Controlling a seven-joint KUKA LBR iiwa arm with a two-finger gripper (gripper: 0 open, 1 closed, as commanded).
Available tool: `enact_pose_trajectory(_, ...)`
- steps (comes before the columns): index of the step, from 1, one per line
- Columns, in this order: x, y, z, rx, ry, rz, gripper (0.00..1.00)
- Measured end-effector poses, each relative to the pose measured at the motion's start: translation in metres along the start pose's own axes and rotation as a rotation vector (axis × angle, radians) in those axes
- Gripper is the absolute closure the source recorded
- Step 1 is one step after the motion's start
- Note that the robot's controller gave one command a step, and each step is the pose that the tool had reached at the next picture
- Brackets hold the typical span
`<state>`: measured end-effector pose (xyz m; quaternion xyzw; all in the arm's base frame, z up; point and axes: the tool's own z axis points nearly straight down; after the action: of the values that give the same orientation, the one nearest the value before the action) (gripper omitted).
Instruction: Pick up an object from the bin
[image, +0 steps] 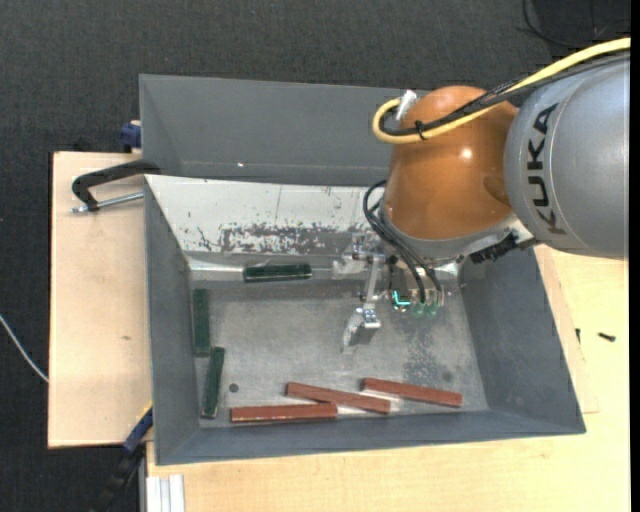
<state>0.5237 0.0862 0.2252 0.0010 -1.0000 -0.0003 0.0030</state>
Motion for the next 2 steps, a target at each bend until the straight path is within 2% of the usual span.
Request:
enact_pose_trajectory(1,-0.002,-0.001,-0.004,-0.001,-0.009,0.002,0.0)
enact_pose_trajectory(2,0.009,-0.006,0.05,0.0,-0.01,-0.125,0.0)
